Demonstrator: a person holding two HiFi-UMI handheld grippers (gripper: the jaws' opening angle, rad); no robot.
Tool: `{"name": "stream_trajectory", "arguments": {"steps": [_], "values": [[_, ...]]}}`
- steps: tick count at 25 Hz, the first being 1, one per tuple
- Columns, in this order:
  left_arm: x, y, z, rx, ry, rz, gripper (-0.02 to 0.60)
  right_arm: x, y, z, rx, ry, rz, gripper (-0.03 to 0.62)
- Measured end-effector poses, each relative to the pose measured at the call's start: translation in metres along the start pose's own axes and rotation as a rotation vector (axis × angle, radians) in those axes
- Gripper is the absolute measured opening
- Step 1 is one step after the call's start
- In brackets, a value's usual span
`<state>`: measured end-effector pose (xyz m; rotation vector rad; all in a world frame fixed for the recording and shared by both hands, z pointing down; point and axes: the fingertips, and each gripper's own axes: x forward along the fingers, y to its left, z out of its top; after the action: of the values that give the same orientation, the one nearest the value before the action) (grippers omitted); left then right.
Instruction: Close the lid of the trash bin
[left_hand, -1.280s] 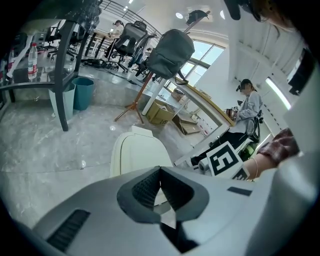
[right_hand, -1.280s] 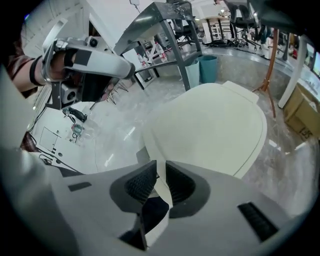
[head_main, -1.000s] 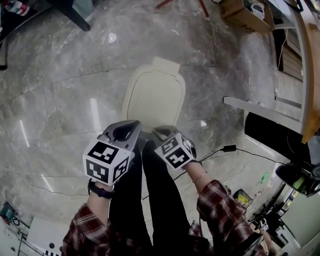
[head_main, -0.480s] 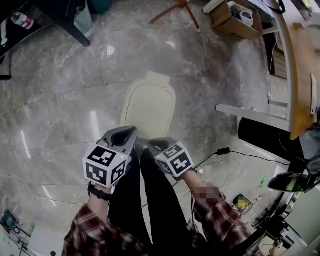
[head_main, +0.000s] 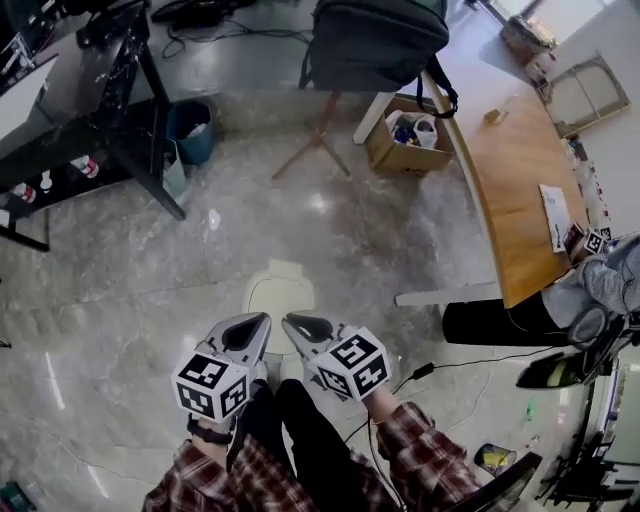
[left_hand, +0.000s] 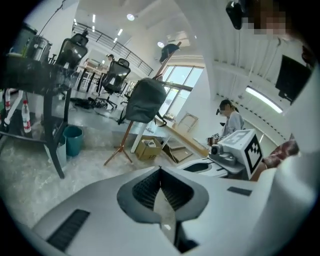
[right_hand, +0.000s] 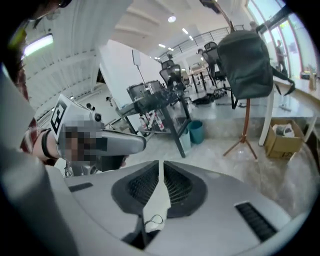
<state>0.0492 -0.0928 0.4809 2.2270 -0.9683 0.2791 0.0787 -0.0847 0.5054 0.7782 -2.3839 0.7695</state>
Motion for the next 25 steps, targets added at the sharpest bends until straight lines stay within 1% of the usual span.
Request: {"name": "stream_trajectory", "arguments": {"steps": [4,6,9,13,17,21,25], "values": [[-0.033,-0.041,0.082,0.079,-0.124,-0.027,0.011,-0.062,0.033,0.085,-0.069,-0.176,-0.007,0.041],[-0.053,-0.065,0.120,0.122,-0.188,-0.045,0.011,-0.094,0.051,0.120,-0.113,-0.247,-0.015,0.041],[-0.084,-0.102,0.154,0.165,-0.265,-0.077,0.011,-0.140,0.079,0.154,-0.181,-0.322,-0.032,0.041],[-0.115,-0.141,0.166,0.207,-0.318,-0.117,0.011,-0.185,0.109,0.174,-0.248,-0.390,-0.046,0.040],[-0.126,-0.174,0.172,0.261,-0.339,-0.146,0.011,-0.216,0.121,0.181,-0.273,-0.449,-0.057,0.019],[-0.135,-0.196,0.181,0.300,-0.359,-0.158,0.011,-0.239,0.128,0.185,-0.292,-0.494,-0.074,0.014],[-0.139,-0.204,0.188,0.328,-0.383,-0.157,0.011,-0.249,0.132,0.192,-0.307,-0.519,-0.070,0.014]]}}
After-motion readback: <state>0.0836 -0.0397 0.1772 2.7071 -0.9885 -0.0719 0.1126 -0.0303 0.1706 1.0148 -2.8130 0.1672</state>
